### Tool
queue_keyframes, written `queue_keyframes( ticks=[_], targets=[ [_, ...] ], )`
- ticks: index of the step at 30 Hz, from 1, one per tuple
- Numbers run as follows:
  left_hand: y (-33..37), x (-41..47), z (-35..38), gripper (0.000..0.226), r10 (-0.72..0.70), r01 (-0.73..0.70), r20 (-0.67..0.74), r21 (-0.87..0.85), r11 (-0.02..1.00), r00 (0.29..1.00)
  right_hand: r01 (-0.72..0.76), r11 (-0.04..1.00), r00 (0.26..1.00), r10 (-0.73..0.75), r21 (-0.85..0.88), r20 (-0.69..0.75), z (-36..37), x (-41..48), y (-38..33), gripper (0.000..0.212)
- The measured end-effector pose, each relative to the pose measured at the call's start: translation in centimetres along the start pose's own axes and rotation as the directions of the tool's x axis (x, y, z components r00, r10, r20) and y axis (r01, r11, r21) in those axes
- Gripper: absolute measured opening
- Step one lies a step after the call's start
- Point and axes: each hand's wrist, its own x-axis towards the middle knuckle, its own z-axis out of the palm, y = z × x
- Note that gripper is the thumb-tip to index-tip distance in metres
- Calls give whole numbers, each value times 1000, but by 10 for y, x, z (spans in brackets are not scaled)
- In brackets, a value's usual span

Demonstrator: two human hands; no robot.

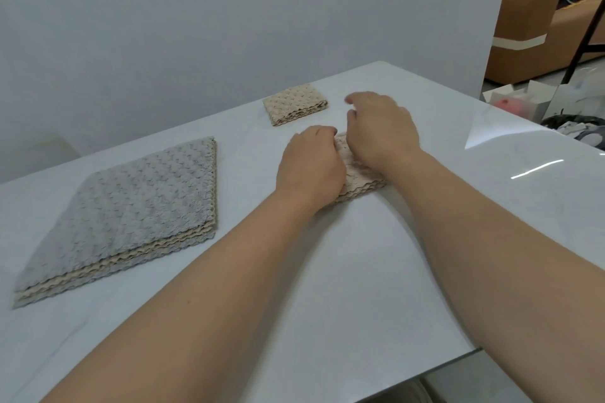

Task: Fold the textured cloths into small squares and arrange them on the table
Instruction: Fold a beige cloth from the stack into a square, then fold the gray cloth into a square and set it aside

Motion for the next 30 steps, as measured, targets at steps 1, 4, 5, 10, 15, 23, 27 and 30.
queue_keyframes(
  ticks=[1,4,5,10,15,23,27,30],
  targets=[
    [-2,-1,2,31,5,-5,36,2,1000,999,80,997,995,-81,22,62,1,-2,-2,42],
    [-9,-5,16,35,7,-15,150,48,999,989,177,982,942,-187,62,280,15,-11,-2,36],
    [-13,-4,20,39,-10,3,169,47,999,986,168,983,927,-184,76,326,18,-12,1,34],
    [-24,-3,23,60,-144,108,309,130,986,940,98,991,904,-126,89,408,22,-8,8,40],
    [-32,-13,16,62,-249,211,351,142,967,903,61,991,888,-110,122,447,24,-5,13,46],
    [-29,-18,3,59,-268,302,339,-52,952,902,5,975,919,-92,221,384,11,-13,11,47],
    [-41,-37,-23,50,-313,318,60,-178,931,948,94,995,967,-88,-12,238,-15,-16,-10,42],
    [-64,-52,-44,45,-309,302,-39,-131,944,950,180,983,967,-171,-31,188,-22,-27,-58,35]
  ],
)
